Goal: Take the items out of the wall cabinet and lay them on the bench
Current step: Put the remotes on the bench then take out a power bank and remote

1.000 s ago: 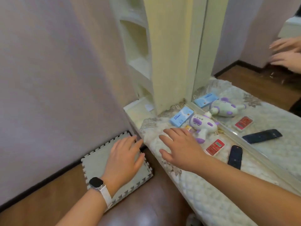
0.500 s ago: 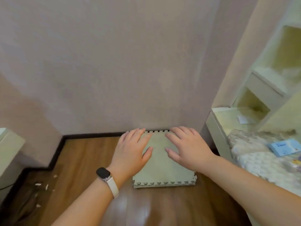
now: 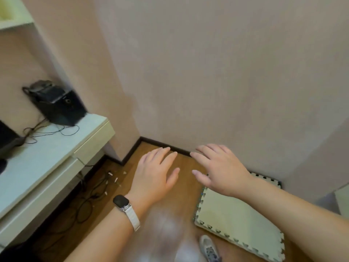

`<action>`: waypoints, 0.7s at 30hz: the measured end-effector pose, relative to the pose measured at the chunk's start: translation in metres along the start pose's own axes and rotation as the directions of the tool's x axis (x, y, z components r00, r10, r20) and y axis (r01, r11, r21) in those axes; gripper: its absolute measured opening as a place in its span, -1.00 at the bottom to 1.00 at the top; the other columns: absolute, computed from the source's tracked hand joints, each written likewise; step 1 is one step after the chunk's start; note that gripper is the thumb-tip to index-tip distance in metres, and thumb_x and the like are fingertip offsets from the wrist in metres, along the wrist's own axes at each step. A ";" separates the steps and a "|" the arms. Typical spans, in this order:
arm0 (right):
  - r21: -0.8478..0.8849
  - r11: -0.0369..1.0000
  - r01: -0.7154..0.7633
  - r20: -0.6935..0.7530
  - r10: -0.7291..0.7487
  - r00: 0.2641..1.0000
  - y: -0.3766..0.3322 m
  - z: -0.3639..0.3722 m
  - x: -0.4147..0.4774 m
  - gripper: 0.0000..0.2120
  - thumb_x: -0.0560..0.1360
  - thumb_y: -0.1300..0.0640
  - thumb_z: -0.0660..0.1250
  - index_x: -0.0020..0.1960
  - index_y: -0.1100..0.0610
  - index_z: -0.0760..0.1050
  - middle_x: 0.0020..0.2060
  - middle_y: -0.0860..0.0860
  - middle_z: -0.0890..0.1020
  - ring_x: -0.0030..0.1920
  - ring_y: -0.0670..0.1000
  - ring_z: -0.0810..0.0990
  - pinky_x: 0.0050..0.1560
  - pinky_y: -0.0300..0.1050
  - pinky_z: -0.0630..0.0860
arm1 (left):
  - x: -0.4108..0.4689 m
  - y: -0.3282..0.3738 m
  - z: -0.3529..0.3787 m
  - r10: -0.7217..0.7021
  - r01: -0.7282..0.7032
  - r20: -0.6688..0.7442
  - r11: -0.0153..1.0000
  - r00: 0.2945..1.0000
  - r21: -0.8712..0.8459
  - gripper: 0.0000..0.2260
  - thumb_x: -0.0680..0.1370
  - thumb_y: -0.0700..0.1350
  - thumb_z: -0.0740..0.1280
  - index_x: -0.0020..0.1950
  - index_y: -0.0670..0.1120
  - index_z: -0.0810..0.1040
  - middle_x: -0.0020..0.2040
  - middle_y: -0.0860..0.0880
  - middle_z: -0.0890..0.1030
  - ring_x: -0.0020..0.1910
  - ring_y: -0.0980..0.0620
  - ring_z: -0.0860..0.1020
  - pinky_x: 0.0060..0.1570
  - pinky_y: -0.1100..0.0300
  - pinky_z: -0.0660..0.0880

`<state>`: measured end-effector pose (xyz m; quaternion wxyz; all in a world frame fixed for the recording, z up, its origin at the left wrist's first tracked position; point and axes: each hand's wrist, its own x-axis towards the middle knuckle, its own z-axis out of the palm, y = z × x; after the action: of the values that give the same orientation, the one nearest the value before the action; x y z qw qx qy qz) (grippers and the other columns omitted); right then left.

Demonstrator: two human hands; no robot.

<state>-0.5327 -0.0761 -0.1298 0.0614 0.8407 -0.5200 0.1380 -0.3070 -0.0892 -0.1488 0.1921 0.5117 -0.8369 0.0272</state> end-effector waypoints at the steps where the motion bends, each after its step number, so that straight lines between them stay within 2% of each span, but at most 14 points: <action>1: 0.022 0.999 0.032 0.000 -0.032 0.999 0.001 0.006 0.014 -0.53 0.50 -0.19 0.17 0.23 0.08 0.54 0.16 0.05 0.60 0.17 0.13 0.54 0.16 0.03 0.44 | 0.002 -0.008 -0.002 -0.029 0.029 0.007 0.999 1.000 0.027 -0.59 0.55 0.12 0.22 0.32 -0.02 0.54 0.31 -0.04 0.55 0.32 -0.05 0.47 0.32 -0.01 0.34; 9: 0.156 0.960 0.232 -0.048 -0.228 0.973 0.021 0.030 0.122 -0.52 0.50 -0.19 0.17 0.25 0.09 0.55 0.18 0.07 0.61 0.19 0.14 0.55 0.20 0.05 0.46 | 0.041 -0.059 -0.021 -0.249 0.232 0.038 0.938 0.968 0.258 -0.58 0.56 0.15 0.21 0.36 0.04 0.51 0.33 0.00 0.54 0.34 -0.03 0.45 0.35 -0.01 0.32; 15: 0.198 0.917 0.346 -0.110 -0.330 0.938 0.043 0.041 0.199 -0.52 0.50 -0.18 0.16 0.23 0.09 0.57 0.16 0.06 0.62 0.16 0.14 0.56 0.18 0.03 0.46 | 0.077 -0.080 -0.031 -0.344 0.331 -0.019 0.886 0.939 0.325 -0.59 0.56 0.13 0.23 0.36 0.02 0.50 0.31 -0.01 0.54 0.32 -0.07 0.45 0.28 -0.05 0.39; 21: 0.251 0.854 0.455 -0.112 -0.441 0.891 0.016 0.057 0.261 -0.54 0.50 -0.17 0.18 0.22 0.09 0.55 0.16 0.05 0.62 0.17 0.14 0.55 0.17 0.05 0.48 | 0.078 -0.120 -0.045 -0.448 0.438 -0.068 0.814 0.891 0.382 -0.60 0.56 0.14 0.24 0.35 0.03 0.50 0.32 0.02 0.54 0.32 -0.03 0.44 0.29 0.01 0.34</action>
<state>-0.4279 -0.3209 -0.1073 -0.0105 0.9351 -0.2846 0.2109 -0.2213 -0.2014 -0.0979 0.0776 0.7203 -0.6749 0.1404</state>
